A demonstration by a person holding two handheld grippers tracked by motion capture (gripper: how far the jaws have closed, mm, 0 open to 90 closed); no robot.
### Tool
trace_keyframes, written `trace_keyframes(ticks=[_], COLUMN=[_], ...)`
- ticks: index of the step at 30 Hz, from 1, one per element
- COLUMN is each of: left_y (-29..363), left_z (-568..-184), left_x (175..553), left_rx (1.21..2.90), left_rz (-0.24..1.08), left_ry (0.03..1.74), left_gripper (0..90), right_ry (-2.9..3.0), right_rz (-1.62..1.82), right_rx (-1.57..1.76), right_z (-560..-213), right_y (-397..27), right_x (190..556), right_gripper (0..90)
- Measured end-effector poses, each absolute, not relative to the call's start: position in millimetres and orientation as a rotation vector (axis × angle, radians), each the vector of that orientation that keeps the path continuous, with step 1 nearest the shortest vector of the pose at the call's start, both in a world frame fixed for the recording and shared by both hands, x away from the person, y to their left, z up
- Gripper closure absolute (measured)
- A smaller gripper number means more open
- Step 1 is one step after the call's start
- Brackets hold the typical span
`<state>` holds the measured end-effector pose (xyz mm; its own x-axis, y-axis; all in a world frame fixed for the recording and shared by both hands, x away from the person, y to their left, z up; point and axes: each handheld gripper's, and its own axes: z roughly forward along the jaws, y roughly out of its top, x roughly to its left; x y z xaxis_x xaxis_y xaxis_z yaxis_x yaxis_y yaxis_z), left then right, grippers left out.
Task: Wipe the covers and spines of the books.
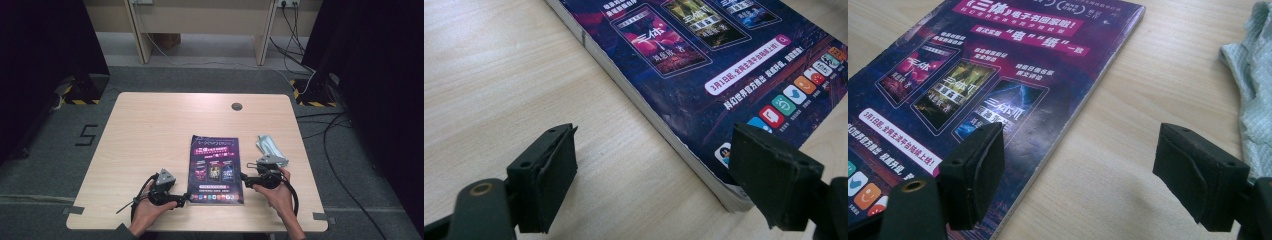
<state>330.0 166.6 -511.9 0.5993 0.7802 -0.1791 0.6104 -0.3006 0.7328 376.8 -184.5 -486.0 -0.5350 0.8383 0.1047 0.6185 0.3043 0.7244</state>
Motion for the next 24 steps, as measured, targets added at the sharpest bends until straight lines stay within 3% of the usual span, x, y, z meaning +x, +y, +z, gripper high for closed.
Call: trace_keyframes(ticks=[24], left_y=[158.7], left_z=[-515.2], left_x=[343.4], left_rx=[2.030], left_rz=[0.260], left_ry=[1.081], left_gripper=[21.4], right_ry=[2.303], right_rz=[1.036], right_rx=[1.328], right_z=[-495.2], right_y=[-176.4], right_x=[391.5], right_gripper=[22.7])
